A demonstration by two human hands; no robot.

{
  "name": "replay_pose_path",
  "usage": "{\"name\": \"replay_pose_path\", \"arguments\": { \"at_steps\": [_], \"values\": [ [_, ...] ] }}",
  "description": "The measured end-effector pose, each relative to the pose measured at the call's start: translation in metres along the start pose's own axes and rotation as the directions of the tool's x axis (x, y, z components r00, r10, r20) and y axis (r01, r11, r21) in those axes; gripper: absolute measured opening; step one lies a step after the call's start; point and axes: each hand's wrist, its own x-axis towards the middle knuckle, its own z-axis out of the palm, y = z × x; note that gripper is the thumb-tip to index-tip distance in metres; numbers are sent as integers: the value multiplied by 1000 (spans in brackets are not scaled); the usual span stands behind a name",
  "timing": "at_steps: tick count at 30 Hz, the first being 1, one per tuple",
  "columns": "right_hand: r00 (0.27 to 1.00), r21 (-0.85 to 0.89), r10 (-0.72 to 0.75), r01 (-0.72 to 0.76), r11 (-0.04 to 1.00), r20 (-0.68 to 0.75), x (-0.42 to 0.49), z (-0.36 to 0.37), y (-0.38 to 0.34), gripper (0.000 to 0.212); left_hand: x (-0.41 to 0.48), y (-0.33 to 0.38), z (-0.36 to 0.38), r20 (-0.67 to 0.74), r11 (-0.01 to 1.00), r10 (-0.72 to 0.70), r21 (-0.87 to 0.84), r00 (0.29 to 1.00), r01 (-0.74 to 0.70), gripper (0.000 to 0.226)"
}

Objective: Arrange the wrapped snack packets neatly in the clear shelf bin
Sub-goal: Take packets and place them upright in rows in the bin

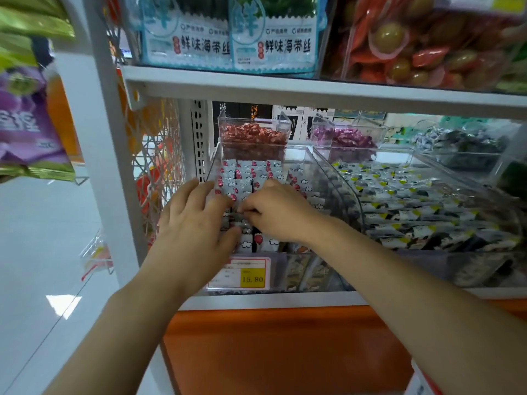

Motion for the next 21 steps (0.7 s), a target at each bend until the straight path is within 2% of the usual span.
{"name": "replay_pose_path", "arguments": {
  "at_steps": [3, 6, 8, 10, 13, 15, 16, 18, 20, 21],
  "values": [
    [999, 5, 3, -3, 1000, 51, 6, -6, 2, 28, 1, 1, -1, -4, 1000, -5, -16, 1000, 5, 48],
    [990, 253, 69, -36, 967, -120, 16, -14, 7, 26, 2, 1, -3, -11, 999, -14, -34, 1000, 13, 49],
    [966, 324, 140, -64, 944, -218, 24, -17, 11, 23, 2, 0, -5, -25, 998, -21, -51, 999, 20, 48],
    [966, 232, 132, -80, 970, -221, 34, -15, 15, 18, 3, -1, -6, -30, 998, -22, -51, 999, 20, 48],
    [987, 18, 67, -65, 998, -147, 44, -6, 12, 10, 4, -2, -6, -43, 998, -21, -53, 999, 19, 48],
    [993, -32, 47, -51, 998, -106, 48, 0, 9, 7, 5, -1, -7, -58, 998, -19, -53, 998, 16, 46],
    [994, -3, 44, -44, 999, -102, 47, 1, 8, 8, 5, 0, -7, -71, 998, -20, -54, 997, 16, 44],
    [989, 201, 76, -49, 978, -127, 43, -5, 7, 12, 6, 2, -8, -111, 997, -24, -70, 994, 16, 41],
    [967, 466, 150, -38, 884, -205, 32, -16, 7, 14, 7, 4, -9, -169, 996, -25, -85, 985, 10, 40],
    [945, 534, 193, -23, 845, -265, 25, -21, 7, 14, 7, 5, -10, -201, 996, -21, -87, 979, 4, 40]
  ]
}}
